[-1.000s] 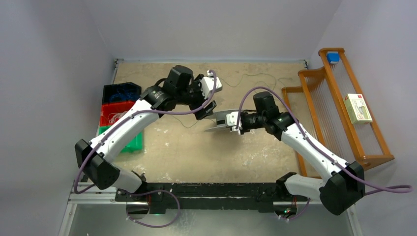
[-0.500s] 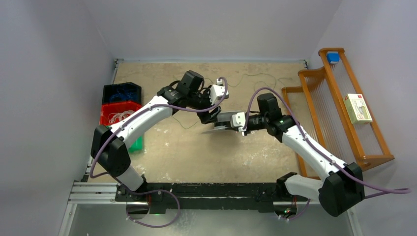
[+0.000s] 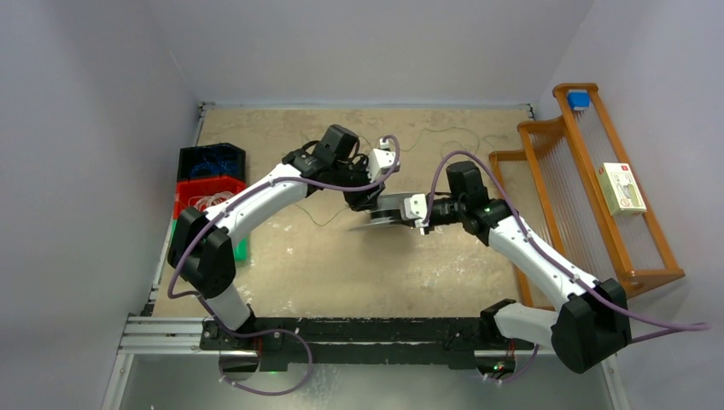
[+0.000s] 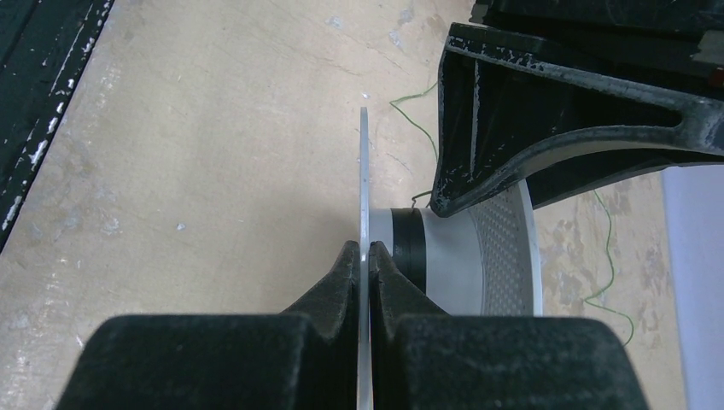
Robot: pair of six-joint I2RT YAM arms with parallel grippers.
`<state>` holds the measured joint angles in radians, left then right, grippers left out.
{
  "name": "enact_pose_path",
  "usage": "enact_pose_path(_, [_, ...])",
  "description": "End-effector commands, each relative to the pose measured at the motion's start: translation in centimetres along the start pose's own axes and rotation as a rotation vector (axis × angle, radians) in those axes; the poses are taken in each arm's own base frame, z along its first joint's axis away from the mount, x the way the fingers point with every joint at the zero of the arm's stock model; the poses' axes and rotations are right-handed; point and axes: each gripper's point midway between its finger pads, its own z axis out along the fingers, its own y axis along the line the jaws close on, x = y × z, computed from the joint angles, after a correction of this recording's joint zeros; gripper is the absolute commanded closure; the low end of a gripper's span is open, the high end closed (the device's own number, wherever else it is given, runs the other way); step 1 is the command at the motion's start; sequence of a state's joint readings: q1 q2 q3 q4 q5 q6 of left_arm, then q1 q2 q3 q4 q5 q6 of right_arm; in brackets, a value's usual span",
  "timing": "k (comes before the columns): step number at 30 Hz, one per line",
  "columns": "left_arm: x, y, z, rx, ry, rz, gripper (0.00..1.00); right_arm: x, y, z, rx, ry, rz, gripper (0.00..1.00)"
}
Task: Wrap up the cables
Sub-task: Wrap the cable around the cable reel.
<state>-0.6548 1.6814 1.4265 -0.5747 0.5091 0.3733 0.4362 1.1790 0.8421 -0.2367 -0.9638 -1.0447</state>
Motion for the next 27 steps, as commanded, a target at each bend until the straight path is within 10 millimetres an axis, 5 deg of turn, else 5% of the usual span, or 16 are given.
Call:
enact_pose_path(1, [-1.8, 1.0, -1.2, -0.057, -0.037, 0.015, 0.53, 0.0, 0.2, 0.2, -0.012, -0.023, 0.004, 1.0])
enact_pose_path(7, [-0.9, 1.7, -1.1, -0.105, -0.004, 0.004, 0.58, 0.1, 0.0, 0.1, -0.001, -0.019, 0.004, 1.0])
enact_pose_path(17, [-0.6, 1.5, -0.5, -0.079, 0.0, -0.005, 1.0, 0.0, -0.1, 0.1, -0.003, -0.026, 0.014, 1.0])
enact_pose_path(25, [-1.5, 1.7, -0.8, -0.107, -0.037, -0.029, 1.0, -0.1, 0.1, 0.3, -0.03, -0.061, 0.07, 1.0])
enact_pose_path(26, [-1.8, 1.7, -1.1, -0.111, -0.043, -0.026, 0.98, 0.3, 0.2, 0.4, -0.035, -0.057, 0.076, 1.0])
enact_pose_path(27, [-1.9, 1.5, -1.4, -0.107, -0.043, -0.027, 0.81, 0.6, 0.3, 0.5, -0.04, -0.052, 0.081, 1.0])
